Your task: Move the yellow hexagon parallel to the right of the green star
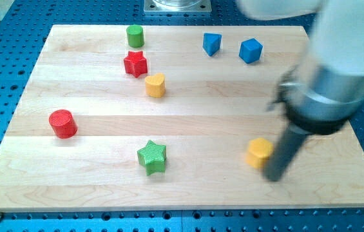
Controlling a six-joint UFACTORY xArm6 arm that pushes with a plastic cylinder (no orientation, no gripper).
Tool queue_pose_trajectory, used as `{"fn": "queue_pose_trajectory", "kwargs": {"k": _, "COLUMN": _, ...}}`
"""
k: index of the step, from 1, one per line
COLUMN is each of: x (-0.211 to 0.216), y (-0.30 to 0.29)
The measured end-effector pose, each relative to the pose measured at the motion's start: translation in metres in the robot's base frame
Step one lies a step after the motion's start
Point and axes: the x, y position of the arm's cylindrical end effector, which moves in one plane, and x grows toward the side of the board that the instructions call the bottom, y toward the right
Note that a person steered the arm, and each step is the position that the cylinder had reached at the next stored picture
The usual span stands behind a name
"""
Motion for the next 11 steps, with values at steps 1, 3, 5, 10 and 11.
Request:
{"fn": "queue_pose_trajectory", "kwargs": {"k": 1, "x": 0.038, "y": -0.091}}
{"fn": "queue_pose_trajectory", "kwargs": {"k": 3, "x": -0.011, "y": -0.074}}
{"fn": "queue_pose_trajectory", "kwargs": {"k": 5, "x": -0.037, "y": 0.043}}
{"fn": "queue_pose_trajectory", "kwargs": {"k": 10, "x": -0.122, "y": 0.094}}
{"fn": "queue_pose_trajectory", "kwargs": {"k": 11, "x": -0.215, "y": 0.095}}
